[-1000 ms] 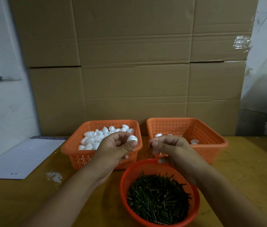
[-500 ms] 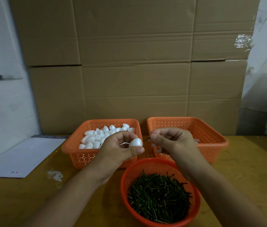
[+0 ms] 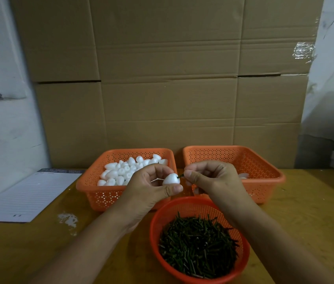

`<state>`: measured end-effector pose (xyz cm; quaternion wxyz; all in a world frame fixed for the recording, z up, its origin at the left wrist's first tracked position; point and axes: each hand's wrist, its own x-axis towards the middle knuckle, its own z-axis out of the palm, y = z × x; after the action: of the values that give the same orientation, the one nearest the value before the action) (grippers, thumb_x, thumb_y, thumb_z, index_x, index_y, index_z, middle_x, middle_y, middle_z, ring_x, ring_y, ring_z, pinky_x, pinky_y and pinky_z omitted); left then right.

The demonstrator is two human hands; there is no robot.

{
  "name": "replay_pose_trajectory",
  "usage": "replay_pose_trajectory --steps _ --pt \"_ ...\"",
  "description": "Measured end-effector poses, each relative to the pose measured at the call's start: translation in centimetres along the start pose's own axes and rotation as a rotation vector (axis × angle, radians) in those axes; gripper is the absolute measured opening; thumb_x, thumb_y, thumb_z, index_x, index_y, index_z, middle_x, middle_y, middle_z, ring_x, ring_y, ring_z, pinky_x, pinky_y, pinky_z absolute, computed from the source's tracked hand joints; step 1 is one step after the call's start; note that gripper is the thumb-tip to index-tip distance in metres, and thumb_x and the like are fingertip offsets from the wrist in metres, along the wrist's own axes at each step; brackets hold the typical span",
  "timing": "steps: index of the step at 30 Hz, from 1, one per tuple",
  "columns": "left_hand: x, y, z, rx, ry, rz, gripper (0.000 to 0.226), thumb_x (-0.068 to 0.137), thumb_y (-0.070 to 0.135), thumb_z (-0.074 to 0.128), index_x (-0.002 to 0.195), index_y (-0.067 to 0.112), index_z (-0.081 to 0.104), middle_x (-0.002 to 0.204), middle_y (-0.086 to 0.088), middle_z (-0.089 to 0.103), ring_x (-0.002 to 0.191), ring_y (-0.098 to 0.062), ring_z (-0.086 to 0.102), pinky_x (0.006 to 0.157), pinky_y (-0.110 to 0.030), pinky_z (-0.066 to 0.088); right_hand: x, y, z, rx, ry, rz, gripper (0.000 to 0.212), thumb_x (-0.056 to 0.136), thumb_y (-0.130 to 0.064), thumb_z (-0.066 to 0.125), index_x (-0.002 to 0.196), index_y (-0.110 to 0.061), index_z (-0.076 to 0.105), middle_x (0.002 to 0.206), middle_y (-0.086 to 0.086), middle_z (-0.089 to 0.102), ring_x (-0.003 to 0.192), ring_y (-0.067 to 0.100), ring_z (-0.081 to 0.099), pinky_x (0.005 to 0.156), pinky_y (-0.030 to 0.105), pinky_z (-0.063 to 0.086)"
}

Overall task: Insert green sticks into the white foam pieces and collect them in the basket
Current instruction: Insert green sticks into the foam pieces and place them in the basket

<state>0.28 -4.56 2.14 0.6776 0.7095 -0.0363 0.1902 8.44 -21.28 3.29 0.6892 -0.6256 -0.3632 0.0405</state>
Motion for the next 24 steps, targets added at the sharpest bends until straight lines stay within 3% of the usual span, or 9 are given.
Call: replay_pose_trajectory --steps 4,9,20,24 --pt "-0.04 -0.05 0.19 0.005 -0.001 0.000 0.036 0.056 0.037 0.092 0.086 0.029 0.074 0.096 0.000 0.075 0.087 -0.015 0.070 0.077 -0.027 0.057 -0.08 0.00 0.19 -0.036 -0.021 0.003 0.005 0.087 -0.005 0.071 0.086 -0.001 0.075 0.076 0.027 0.068 0.065 0.027 0.058 0.056 0.027 0.050" --pt "-0.07 -0.06 0.20 0.023 0.005 0.003 0.036 0.060 0.037 0.094 0.087 0.028 0.073 0.099 -0.001 0.074 0.087 -0.016 0.071 0.077 -0.026 0.057 -0.16 0.12 0.22 -0.079 -0.027 -0.020 0.006 0.087 -0.007 0.072 0.085 -0.003 0.076 0.078 0.030 0.066 0.062 0.025 0.055 0.055 0.029 0.048" --pt "-0.03 -0.28 0.24 0.042 0.023 0.022 0.031 0.059 0.024 0.090 0.086 0.024 0.074 0.098 -0.008 0.075 0.089 -0.017 0.071 0.079 -0.025 0.058 -0.08 0.64 0.13 -0.126 -0.039 -0.007 0.008 0.088 -0.009 0.072 0.083 -0.005 0.077 0.078 0.026 0.069 0.063 0.028 0.054 0.056 0.037 0.045" --pt "0.01 -0.43 0.02 0.112 0.042 0.056 0.035 0.058 0.024 0.091 0.088 0.019 0.072 0.096 -0.009 0.076 0.091 -0.021 0.073 0.079 -0.025 0.059 -0.09 0.87 0.06 -0.154 -0.065 0.018 0.008 0.089 -0.010 0.071 0.084 -0.007 0.077 0.077 0.018 0.072 0.063 0.025 0.057 0.055 0.032 0.046"
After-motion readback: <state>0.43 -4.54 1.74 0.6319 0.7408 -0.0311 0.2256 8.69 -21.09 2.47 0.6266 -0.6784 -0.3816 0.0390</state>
